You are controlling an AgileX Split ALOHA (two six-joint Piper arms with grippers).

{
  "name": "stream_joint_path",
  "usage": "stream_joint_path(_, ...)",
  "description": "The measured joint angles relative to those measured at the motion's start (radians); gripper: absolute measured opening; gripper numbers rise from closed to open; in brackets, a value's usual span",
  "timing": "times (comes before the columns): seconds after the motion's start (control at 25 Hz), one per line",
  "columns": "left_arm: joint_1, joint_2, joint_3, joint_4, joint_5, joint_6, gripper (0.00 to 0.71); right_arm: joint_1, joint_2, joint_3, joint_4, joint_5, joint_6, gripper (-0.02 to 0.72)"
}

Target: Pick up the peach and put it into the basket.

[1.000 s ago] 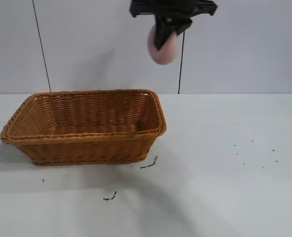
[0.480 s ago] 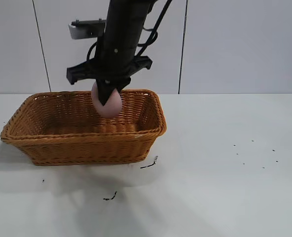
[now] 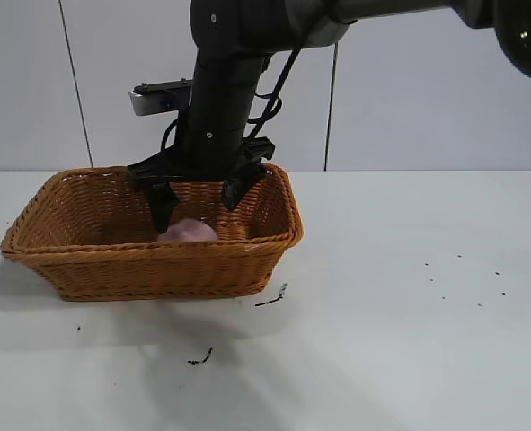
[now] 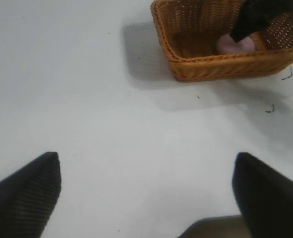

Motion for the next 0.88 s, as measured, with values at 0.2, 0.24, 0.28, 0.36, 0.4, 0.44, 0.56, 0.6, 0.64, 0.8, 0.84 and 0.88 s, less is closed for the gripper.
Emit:
stream_joint_path(0.2,0.0,0.0,0.0,0.0,0.0,0.0,0.692,-0.058,-0.056,0.0,0.003,0.001,0.005,0.689)
stream_joint_path(0.24,0.0,0.0,0.0,0.0,0.0,0.0,0.692,-0.081,-0.062,0.0,0.003,0.002,0.005,0.689)
stream_joint_path(0.28,0.0,0.0,0.0,0.0,0.0,0.0,0.692,-0.108,-0.066,0.0,0.003,0.002,0.005,0.689)
stream_joint_path(0.36,0.0,0.0,0.0,0.0,0.0,0.0,0.692,-0.163,-0.07,0.0,0.003,0.008,0.005,0.689)
stream_joint_path(0.4,0.0,0.0,0.0,0.0,0.0,0.0,0.692,-0.196,-0.071,0.0,0.002,0.015,0.006,0.689)
stream_joint_path(0.44,0.0,0.0,0.0,0.0,0.0,0.0,0.692,-0.23,-0.071,0.0,0.001,0.022,0.006,0.689)
stream_joint_path(0.56,0.0,0.0,0.0,0.0,0.0,0.0,0.692,-0.329,-0.071,0.0,0.0,0.049,0.007,0.689)
stream_joint_path(0.6,0.0,0.0,0.0,0.0,0.0,0.0,0.692,-0.363,-0.071,0.0,-0.002,0.062,0.007,0.689)
stream_joint_path(0.64,0.0,0.0,0.0,0.0,0.0,0.0,0.692,-0.363,-0.071,0.0,-0.002,0.062,0.007,0.689)
stream_joint_path(0.8,0.0,0.0,0.0,0.0,0.0,0.0,0.692,-0.507,-0.071,0.0,-0.017,0.149,0.007,0.689)
stream_joint_path(0.84,0.0,0.0,0.0,0.0,0.0,0.0,0.692,-0.527,-0.071,0.0,-0.017,0.165,0.007,0.689)
stream_joint_path(0.88,0.0,0.0,0.0,0.0,0.0,0.0,0.692,-0.549,-0.071,0.0,-0.011,0.181,0.007,0.689)
